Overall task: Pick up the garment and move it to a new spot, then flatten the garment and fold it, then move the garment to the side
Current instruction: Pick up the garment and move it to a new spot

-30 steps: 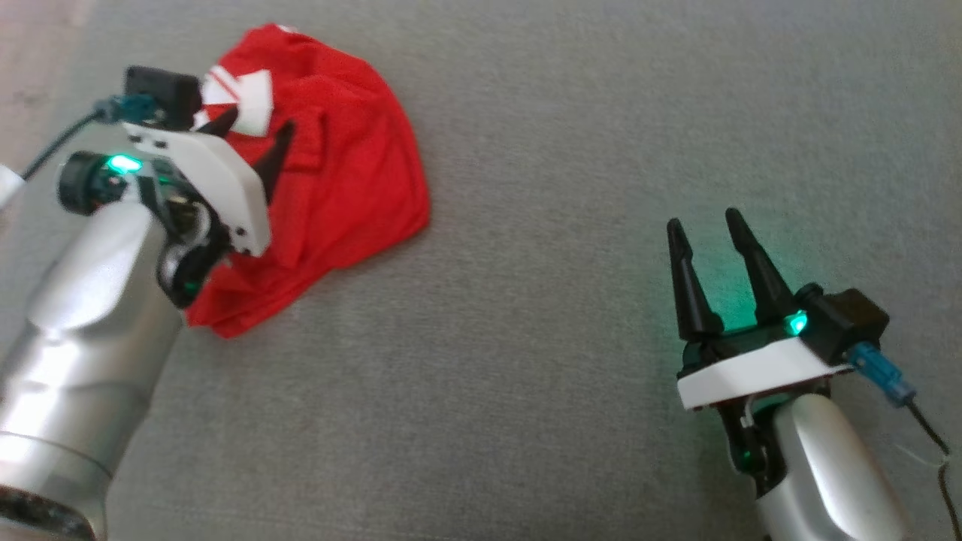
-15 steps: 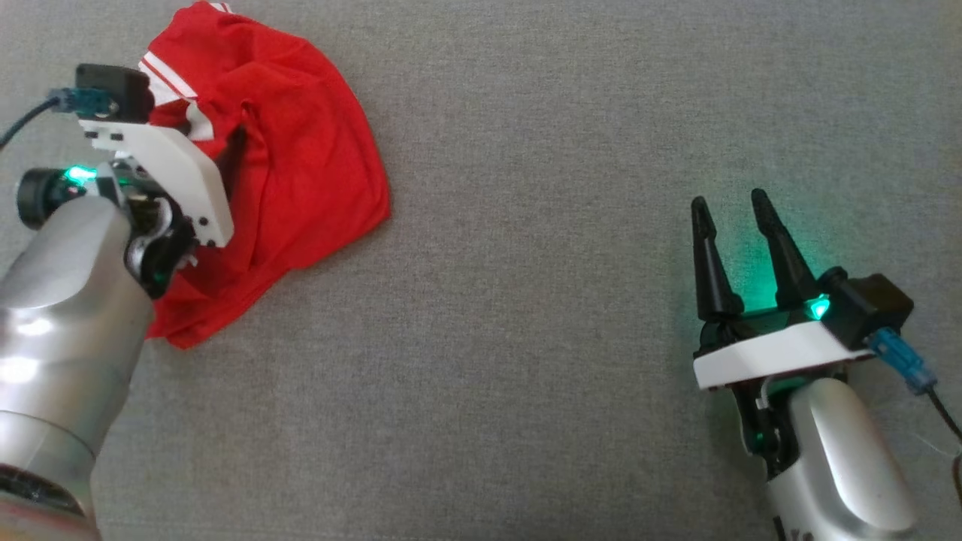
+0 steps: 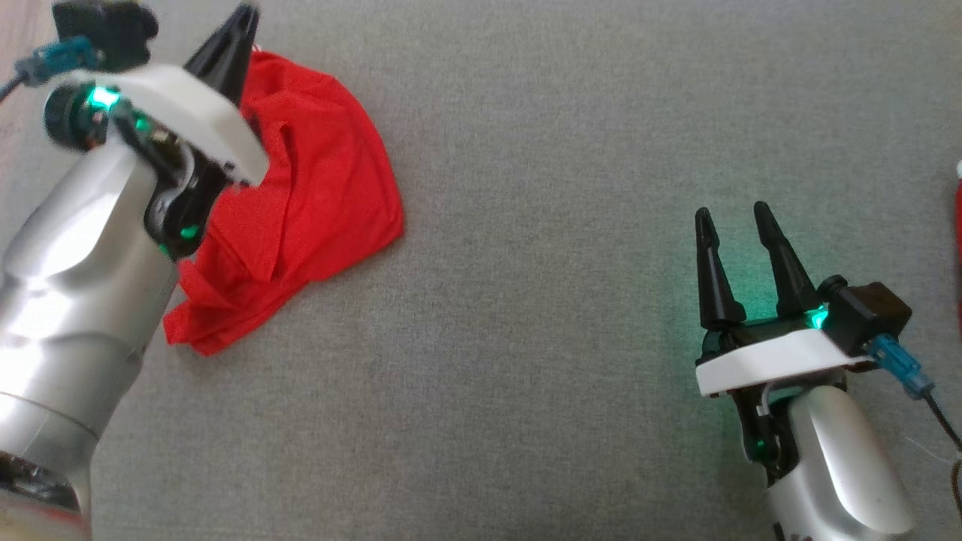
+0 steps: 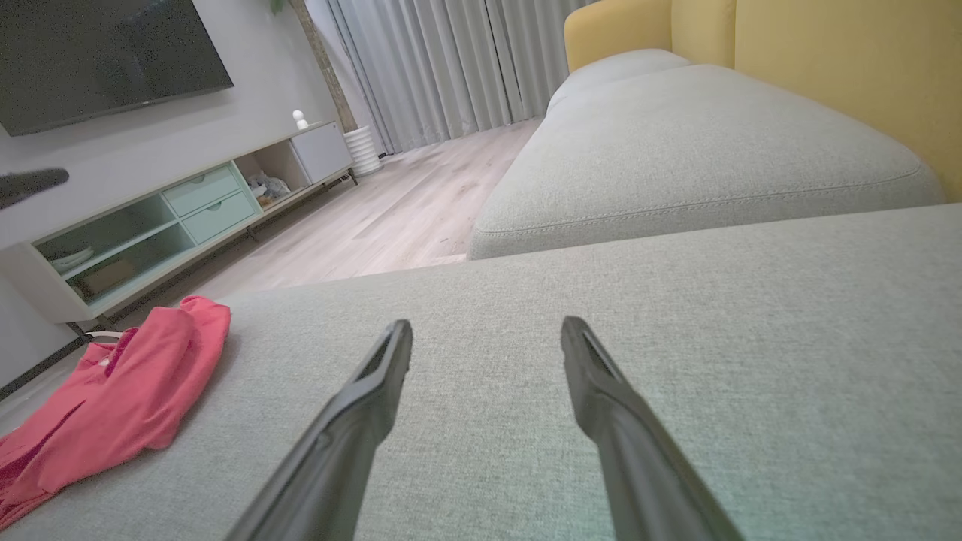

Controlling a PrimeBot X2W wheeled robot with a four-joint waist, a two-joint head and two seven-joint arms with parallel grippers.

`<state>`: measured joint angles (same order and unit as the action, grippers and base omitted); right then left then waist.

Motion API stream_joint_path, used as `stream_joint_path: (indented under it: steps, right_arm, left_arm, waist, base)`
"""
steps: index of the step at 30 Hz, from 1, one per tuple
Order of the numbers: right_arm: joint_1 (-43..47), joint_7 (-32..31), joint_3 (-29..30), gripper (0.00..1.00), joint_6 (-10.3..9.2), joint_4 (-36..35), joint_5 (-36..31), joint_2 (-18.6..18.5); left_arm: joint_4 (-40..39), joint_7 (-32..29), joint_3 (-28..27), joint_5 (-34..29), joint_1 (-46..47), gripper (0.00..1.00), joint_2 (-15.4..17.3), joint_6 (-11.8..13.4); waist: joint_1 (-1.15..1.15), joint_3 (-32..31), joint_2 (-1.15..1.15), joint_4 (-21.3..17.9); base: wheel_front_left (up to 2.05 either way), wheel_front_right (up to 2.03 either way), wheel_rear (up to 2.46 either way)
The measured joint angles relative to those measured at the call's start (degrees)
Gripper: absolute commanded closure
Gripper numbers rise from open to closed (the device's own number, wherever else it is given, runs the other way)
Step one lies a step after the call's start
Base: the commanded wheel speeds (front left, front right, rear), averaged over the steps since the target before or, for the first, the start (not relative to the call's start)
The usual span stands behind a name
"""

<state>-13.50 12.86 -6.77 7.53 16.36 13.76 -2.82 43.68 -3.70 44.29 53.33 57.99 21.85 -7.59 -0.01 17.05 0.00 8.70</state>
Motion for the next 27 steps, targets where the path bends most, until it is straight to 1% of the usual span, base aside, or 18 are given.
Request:
stream_joint_path:
  steps: [3,7,8,12,17,18,23,26,27]
  right_arm:
    - [0.12,0.27,-0.29,0.0,0.0,0.59,0.71,0.0]
    - [0.24,0.66,-1.0,0.0,0.0,1.22,2.23,0.01]
    - [0.34,0.87,-1.2,0.0,0.0,1.45,2.98,0.01]
    - [0.8,1.34,-1.15,0.0,0.0,1.62,3.47,0.01]
    - [2.13,1.35,-0.91,0.0,0.0,1.41,3.47,0.01]
    - [2.4,1.35,-0.88,0.0,0.0,1.15,3.47,0.01]
    - [4.0,1.37,-0.45,0.0,0.0,-0.19,3.47,0.03]
    - [5.89,1.52,-0.12,0.0,0.0,-0.58,3.46,0.04]
    - [6.5,1.52,-0.07,0.0,0.0,-0.64,3.46,0.04]
  left_arm:
    - [-4.11,1.78,0.13,1.41,0.79,1.0,0.12,0.0]
    - [-7.3,1.85,0.33,1.97,1.14,1.0,1.37,0.01]
    - [-7.95,2.79,0.85,0.75,1.12,1.0,2.32,0.68]
    - [-10.38,6.03,0.46,0.1,0.35,1.0,2.98,2.85]
    - [-15.02,11.28,0.05,-0.9,-4.87,1.0,3.36,7.37]
    - [-16.04,12.26,-0.05,-0.88,-6.57,1.0,3.57,8.27]
    - [-21.89,16.23,-1.32,-0.91,-16.74,1.0,4.5,14.33]
    - [-25.4,17.15,-1.22,-1.09,-22.97,1.0,4.49,16.73]
    - [-26.22,17.47,-1.04,-1.67,-25.08,0.76,4.47,17.67]
  waist:
    - [0.0,-1.39,0.0,-0.08]
    - [0.0,-2.84,0.0,-0.89]
    - [0.0,-3.48,0.0,-1.49]
    - [0.0,-5.04,0.0,-2.36]
    - [0.0,-7.33,0.0,-2.26]
    - [0.0,-7.82,0.0,-2.13]
    - [0.0,-10.56,0.0,-0.95]
    - [0.0,-12.06,0.0,0.2]
    - [0.0,-12.53,0.0,0.59]
  base:
    - [0.0,0.0,0.0]
    - [0.0,0.0,0.0]
    - [0.0,0.0,0.0]
    - [0.0,0.0,0.0]
    - [0.0,0.0,0.0]
    - [0.0,0.0,0.0]
    - [0.0,0.0,0.0]
    - [0.0,0.0,0.0]
    - [0.0,0.0,0.0]
